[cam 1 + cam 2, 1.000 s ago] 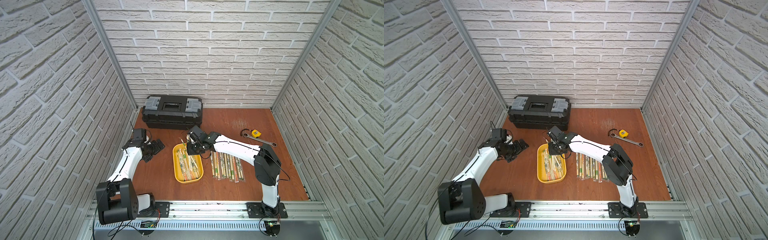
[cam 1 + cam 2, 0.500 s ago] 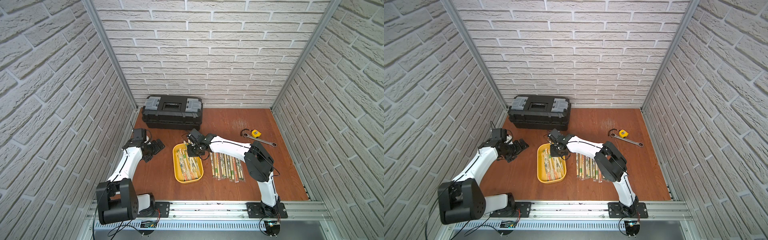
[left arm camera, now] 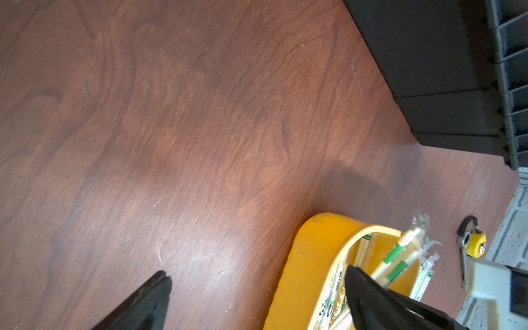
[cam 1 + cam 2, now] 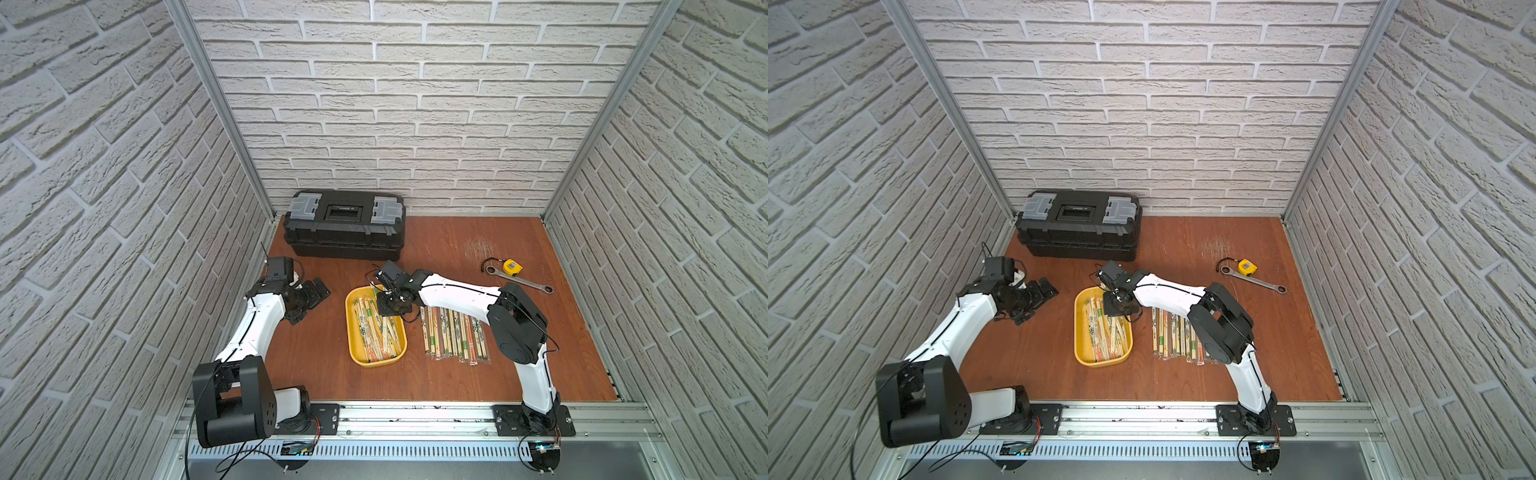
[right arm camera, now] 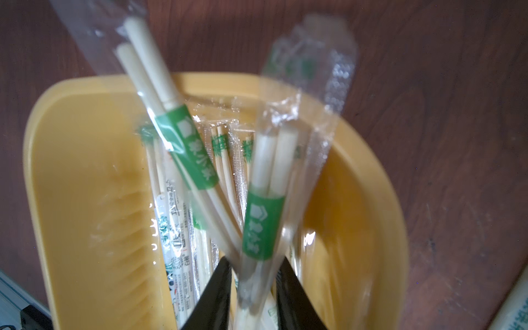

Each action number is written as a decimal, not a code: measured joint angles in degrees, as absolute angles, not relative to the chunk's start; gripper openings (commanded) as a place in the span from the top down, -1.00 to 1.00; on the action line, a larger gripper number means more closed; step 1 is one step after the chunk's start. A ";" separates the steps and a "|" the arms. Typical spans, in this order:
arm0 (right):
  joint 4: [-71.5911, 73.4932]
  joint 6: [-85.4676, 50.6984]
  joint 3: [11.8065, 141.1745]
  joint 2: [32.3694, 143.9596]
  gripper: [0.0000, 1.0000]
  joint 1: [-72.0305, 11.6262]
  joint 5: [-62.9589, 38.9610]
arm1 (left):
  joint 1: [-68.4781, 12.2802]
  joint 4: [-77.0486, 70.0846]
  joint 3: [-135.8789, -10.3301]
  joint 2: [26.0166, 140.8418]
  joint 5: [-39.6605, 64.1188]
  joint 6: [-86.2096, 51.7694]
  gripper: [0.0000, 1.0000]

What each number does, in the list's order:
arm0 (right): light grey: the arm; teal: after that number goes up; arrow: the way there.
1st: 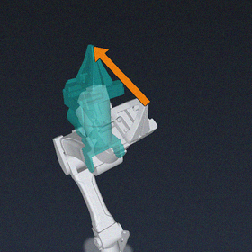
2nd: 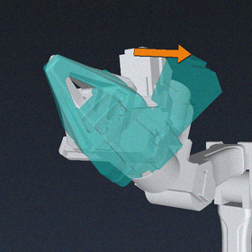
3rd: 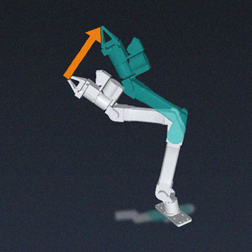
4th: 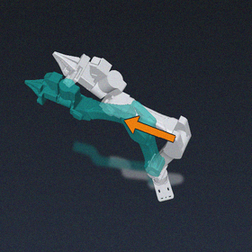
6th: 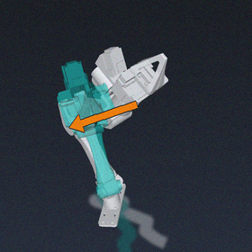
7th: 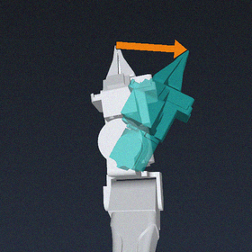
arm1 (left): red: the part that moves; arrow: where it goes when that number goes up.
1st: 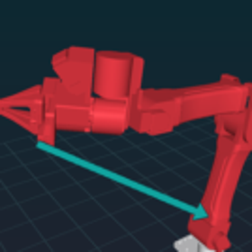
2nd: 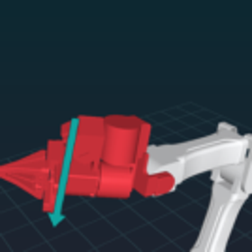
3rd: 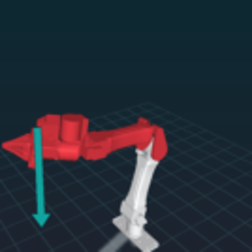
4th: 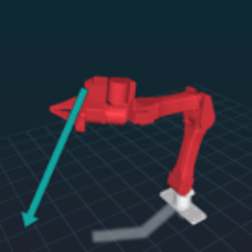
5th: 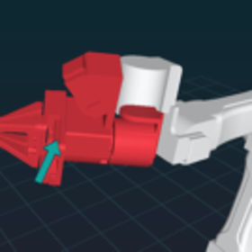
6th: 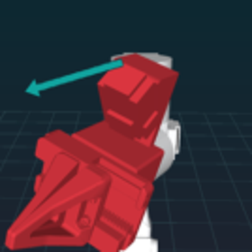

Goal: Take the paired disposable chopsticks out of the storage box
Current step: Pick up the paired disposable chopsticks from the storage box.

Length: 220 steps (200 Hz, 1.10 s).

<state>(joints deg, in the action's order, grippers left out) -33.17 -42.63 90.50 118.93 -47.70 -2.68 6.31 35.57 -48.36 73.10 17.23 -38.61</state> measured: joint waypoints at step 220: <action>-34.28 -41.54 95.31 120.99 0.50 -45.50 -1.65 | 5.76 35.55 -48.36 73.58 17.21 -38.61 -0.97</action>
